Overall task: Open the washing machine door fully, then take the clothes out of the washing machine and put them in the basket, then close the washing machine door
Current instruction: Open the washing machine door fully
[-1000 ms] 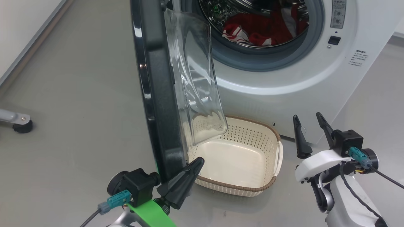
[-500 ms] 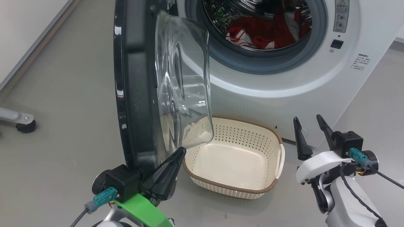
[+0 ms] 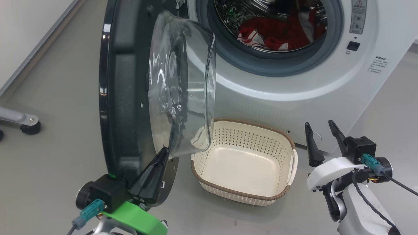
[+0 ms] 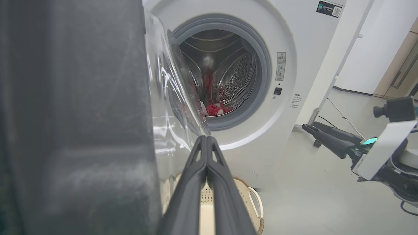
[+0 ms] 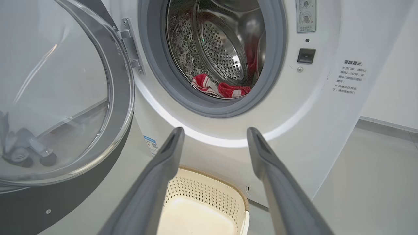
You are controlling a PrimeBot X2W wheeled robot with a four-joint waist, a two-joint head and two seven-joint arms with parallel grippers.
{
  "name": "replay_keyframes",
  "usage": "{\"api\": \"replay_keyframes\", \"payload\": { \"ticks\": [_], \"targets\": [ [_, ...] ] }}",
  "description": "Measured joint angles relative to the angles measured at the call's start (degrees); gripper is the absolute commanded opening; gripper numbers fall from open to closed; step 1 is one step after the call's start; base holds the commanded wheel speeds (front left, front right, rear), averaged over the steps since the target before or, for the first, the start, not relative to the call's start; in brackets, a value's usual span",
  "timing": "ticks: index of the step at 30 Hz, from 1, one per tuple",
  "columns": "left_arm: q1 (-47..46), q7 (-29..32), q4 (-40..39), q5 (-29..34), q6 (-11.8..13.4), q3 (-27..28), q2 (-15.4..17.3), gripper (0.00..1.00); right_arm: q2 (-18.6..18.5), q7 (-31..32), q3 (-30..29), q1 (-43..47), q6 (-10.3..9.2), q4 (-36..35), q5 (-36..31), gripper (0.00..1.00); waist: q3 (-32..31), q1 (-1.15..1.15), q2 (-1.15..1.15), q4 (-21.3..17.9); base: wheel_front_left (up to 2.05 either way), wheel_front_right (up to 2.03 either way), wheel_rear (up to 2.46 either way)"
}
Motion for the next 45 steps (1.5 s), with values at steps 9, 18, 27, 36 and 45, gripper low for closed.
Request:
{"api": "replay_keyframes", "payload": {
  "ticks": [9,18,27,36,45],
  "targets": [
    [0.59,-1.25,1.19,0.75,1.91,4.35,-0.29,0.0,0.03,0.0,-0.2,-0.01,0.0,0.48,-0.51,1.0,0.54,0.0,0.0,0.61,0.0,0.0,0.0],
    [1.28,-2.5,2.48,0.74,2.18,8.86,-1.94,0.0,0.03,0.0,-0.71,-0.07,0.0,0.51,-0.91,1.0,1.17,0.0,0.0,1.28,0.0,0.0,0.0],
    [1.6,-4.88,4.9,-0.09,2.2,16.4,-1.85,0.0,0.05,0.0,-0.69,-1.94,0.0,-0.98,-2.1,1.0,3.11,0.01,0.0,1.4,0.0,0.0,0.0],
    [-0.08,-6.8,8.67,-1.42,2.2,21.95,-1.79,0.0,0.02,0.0,-0.63,-2.77,-0.01,-1.7,-2.63,1.0,5.42,0.01,0.0,0.58,0.0,0.0,0.0],
    [-4.08,-8.73,12.92,-3.22,2.27,27.32,-1.81,0.0,-0.38,0.0,-0.7,-3.85,-0.01,-2.33,-3.24,1.0,7.86,0.01,0.0,-0.31,0.0,0.0,0.0]
  ]
}}
